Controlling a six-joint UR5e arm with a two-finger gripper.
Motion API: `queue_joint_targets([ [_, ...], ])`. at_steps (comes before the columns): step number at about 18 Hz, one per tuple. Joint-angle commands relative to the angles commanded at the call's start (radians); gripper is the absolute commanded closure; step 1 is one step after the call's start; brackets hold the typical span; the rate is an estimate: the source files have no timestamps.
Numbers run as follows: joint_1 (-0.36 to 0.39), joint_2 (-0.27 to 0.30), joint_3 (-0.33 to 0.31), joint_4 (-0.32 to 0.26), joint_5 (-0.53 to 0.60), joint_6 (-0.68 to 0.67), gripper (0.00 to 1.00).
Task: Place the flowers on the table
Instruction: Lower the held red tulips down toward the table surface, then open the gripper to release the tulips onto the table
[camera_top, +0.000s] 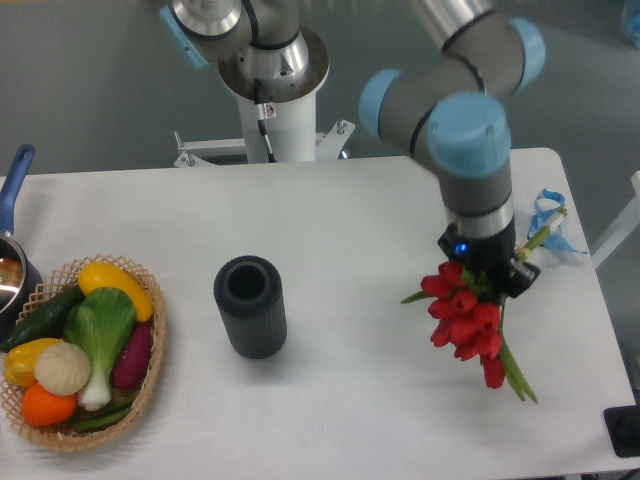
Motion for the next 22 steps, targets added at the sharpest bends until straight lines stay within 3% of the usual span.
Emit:
queue_joint_targets([
  [6, -0.022, -0.071, 0.005, 0.002, -0.003, -0.006, 0.63],
  [10, -0.040, -0.103, 0.000, 0.046, -0.003, -0.020, 0.63],
  [16, -0.046, -0.098, -0.002, 0.071, -0.014, -0.070, 0.57],
  [17, -0.045, -0.095, -0.002, 0.072, -0.018, -0.077, 0.45],
  [18, -0.043, -0.095, -0.002, 0.072, -0.018, -0.075, 0.14],
  [19, -0.043, -0.092, -0.002, 0.072, -0.015, -0.071, 0.00],
  [22, -0.043, -0.079, -0.008, 0.074, -0.014, -0.063, 0.00],
])
